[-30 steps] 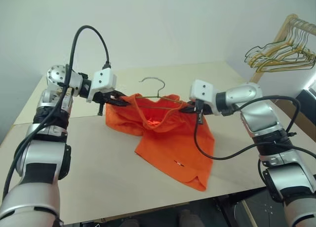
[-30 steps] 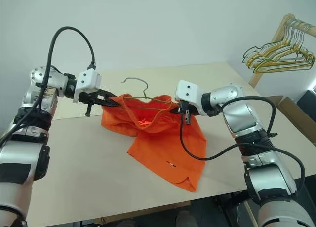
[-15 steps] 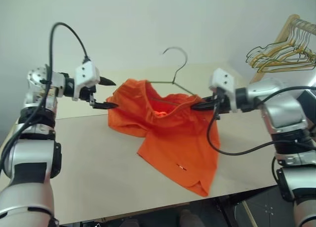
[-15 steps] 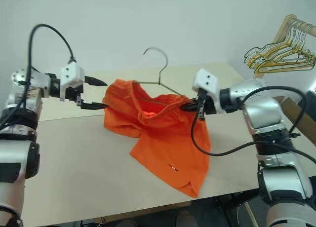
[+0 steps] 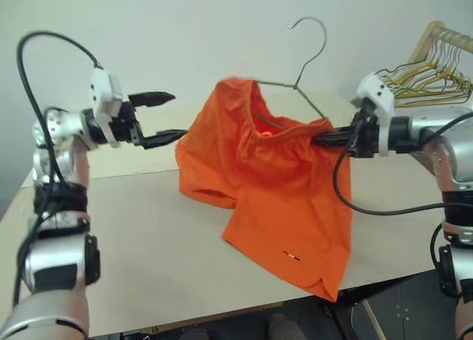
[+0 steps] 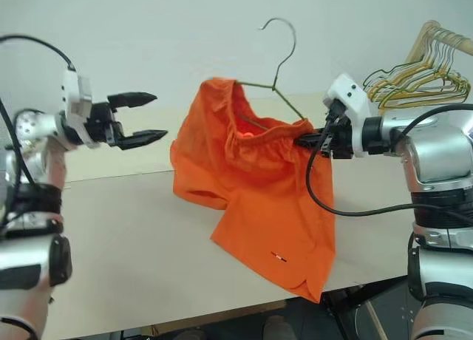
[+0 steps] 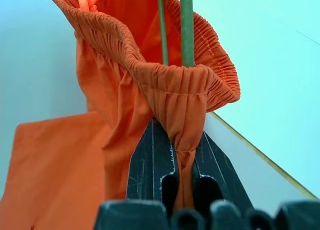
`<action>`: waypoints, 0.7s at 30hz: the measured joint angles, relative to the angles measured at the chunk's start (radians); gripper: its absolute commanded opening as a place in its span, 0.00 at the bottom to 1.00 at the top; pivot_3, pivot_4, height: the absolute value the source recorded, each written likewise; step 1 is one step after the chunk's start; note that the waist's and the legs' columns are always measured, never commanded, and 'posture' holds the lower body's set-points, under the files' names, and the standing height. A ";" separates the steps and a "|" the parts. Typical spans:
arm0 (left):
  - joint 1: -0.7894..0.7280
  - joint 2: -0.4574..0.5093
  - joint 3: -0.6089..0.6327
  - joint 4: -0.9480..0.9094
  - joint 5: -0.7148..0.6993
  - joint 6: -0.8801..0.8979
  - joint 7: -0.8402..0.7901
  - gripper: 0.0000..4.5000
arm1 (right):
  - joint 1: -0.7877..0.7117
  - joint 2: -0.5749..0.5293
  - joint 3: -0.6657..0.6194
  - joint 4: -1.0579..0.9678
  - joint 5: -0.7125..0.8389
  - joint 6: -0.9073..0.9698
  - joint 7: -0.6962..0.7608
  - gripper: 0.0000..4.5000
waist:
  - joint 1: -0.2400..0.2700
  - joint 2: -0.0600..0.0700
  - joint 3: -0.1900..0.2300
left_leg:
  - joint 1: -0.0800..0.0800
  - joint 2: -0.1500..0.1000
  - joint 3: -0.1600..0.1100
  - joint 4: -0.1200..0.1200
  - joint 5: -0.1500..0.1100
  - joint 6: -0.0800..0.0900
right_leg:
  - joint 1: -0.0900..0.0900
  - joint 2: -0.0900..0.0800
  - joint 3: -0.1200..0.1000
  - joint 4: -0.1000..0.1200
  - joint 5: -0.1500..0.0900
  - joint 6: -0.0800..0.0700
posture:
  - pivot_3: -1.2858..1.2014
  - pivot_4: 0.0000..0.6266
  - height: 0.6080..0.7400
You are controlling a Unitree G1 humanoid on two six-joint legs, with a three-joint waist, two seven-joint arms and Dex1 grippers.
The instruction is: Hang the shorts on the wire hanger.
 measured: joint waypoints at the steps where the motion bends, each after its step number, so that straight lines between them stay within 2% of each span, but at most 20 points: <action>1: 0.027 -0.012 0.003 -0.082 -0.031 0.039 0.034 1.00 | 0.023 -0.001 -0.019 -0.020 0.001 0.023 -0.035 0.00 | 0.000 0.000 0.000 | 0.000 0.000 0.000 0.000 0.000 0.000 | 0.000 0.000 0.000 0.000 0.000 0.000 | 0.47 0.00 1.00; 5: 0.091 -0.037 0.002 -0.274 -0.057 0.105 0.158 1.00 | 0.128 -0.005 -0.078 -0.126 0.002 0.096 -0.158 0.00 | -0.001 0.001 -0.001 | 0.000 -0.002 0.000 -0.001 0.000 0.000 | 0.000 -0.003 0.001 -0.001 0.000 0.000 | 0.46 0.00 1.00; 11: 0.136 -0.186 -0.002 -0.410 -0.099 0.168 0.369 1.00 | 0.192 0.001 -0.229 -0.276 0.010 0.304 -0.353 0.00 | -0.001 0.002 -0.002 | 0.001 -0.003 0.000 0.000 0.000 0.000 | 0.003 -0.004 0.001 -0.002 0.000 0.001 | 0.44 0.00 1.00; 16: 0.143 -0.253 -0.036 -0.443 -0.111 0.221 0.456 1.00 | 0.237 -0.006 -0.300 -0.243 -0.002 0.416 -0.468 0.00 | -0.024 0.002 -0.002 | 0.001 -0.004 0.001 0.000 0.000 0.000 | 0.004 -0.004 0.002 -0.004 0.001 0.002 | 0.43 0.00 1.00; 21: 0.144 -0.269 -0.094 -0.486 -0.127 0.260 0.467 1.00 | 0.251 -0.081 -0.344 -0.160 -0.042 0.471 -0.553 0.00 | -0.064 0.007 -0.005 | 0.000 -0.004 0.005 -0.001 -0.001 0.002 | 0.005 -0.004 0.006 -0.012 0.003 0.005 | 0.41 0.00 1.00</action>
